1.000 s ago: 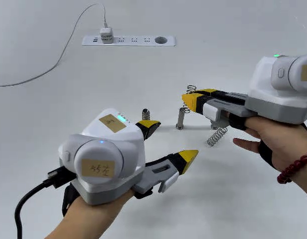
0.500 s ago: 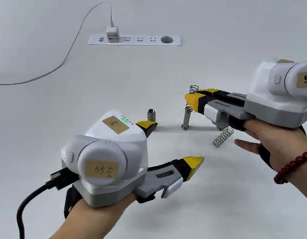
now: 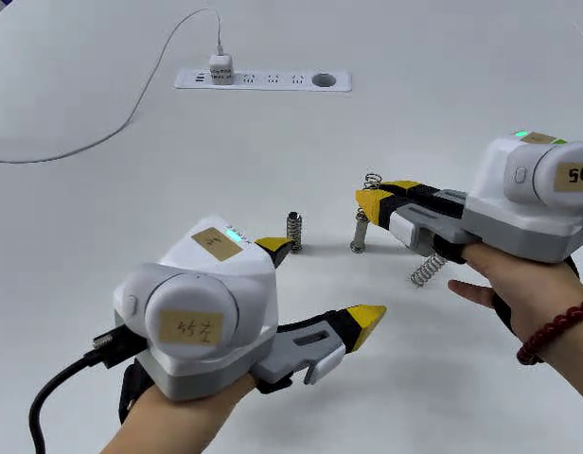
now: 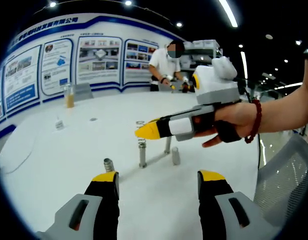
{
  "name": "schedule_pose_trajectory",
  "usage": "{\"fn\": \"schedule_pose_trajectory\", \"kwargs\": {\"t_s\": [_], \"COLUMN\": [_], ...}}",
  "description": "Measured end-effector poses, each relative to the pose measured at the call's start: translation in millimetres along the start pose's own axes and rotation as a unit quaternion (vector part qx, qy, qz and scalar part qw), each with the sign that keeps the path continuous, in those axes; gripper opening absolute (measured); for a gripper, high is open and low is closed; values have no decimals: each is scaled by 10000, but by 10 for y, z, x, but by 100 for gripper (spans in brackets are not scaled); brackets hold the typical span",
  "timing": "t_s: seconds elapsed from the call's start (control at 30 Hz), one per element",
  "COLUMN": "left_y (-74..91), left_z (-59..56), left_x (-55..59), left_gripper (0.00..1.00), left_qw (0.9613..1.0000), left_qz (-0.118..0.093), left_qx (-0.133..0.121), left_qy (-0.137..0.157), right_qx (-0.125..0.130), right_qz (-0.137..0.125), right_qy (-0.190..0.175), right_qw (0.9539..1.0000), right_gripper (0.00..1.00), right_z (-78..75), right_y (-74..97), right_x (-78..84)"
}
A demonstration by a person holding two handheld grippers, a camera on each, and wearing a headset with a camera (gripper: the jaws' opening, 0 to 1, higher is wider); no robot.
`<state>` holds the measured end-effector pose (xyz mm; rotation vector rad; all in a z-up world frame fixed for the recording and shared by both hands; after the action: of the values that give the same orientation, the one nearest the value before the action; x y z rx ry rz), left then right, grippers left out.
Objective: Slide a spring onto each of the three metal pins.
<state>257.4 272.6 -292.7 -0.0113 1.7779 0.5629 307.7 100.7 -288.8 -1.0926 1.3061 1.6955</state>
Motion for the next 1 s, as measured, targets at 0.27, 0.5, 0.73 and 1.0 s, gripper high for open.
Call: {"fn": "schedule_pose_trajectory", "kwargs": {"t_s": [0.27, 0.5, 0.73, 1.0], "left_y": [2, 4, 10, 19], "left_z": [-4, -8, -10, -5], "left_x": [-4, -11, -9, -4], "left_gripper": [64, 64, 63, 63], "left_qw": [10000, 10000, 10000, 10000], "left_qz": [-28, -47, -42, -35], "left_qx": [2, 3, -11, -31], "left_qy": [27, 44, 37, 51], "right_qx": [63, 88, 95, 94], "right_qz": [7, 129, 264, 464], "right_qy": [412, 542, 711, 774], "right_qw": [9991, 9984, 9971, 9959], "right_gripper": [12, 12, 12, 12], "right_z": [38, 43, 57, 39], "right_y": [20, 3, -2, -67], "right_x": [36, 86, 156, 229]}}
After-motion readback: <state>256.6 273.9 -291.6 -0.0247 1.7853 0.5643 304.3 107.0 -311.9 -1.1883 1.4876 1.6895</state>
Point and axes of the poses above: the centre of the closed fingertips' face, and the gripper's own axes: y roughly backward along the fingers, z roughly to its left, x roughly out of its underside, the point moved 10 cm from there along y, roughly backward along the fingers, and after that the axes turned 14 degrees about x, right-handed, at the moved point
